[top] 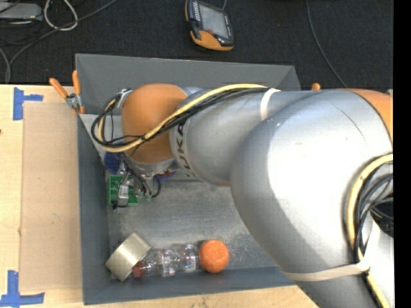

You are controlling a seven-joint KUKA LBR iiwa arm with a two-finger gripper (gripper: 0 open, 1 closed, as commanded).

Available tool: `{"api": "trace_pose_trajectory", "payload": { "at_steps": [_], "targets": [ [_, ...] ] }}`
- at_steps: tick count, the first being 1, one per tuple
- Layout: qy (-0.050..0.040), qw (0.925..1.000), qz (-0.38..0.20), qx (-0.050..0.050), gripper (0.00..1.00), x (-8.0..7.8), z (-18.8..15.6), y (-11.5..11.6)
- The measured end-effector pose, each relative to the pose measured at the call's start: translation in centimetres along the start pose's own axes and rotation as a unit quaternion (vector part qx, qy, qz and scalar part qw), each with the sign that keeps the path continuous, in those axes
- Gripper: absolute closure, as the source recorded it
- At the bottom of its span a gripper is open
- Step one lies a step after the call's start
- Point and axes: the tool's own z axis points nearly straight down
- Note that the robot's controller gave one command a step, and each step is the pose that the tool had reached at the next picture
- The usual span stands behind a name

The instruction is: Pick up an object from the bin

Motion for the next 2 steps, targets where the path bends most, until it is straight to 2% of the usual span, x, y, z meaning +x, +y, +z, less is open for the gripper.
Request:
{"api": "trace_pose_trajectory", "payload": {
  "at_steps": [1,2],
  "targets": [
    [0.0029,1.0000,0.000,0.001,1.00,0.2,-1.0,-0.1],
    [0.0004,1.0000,0.001,0.000,1.00,-0.1,-3.0,0.0]
  ]
}}
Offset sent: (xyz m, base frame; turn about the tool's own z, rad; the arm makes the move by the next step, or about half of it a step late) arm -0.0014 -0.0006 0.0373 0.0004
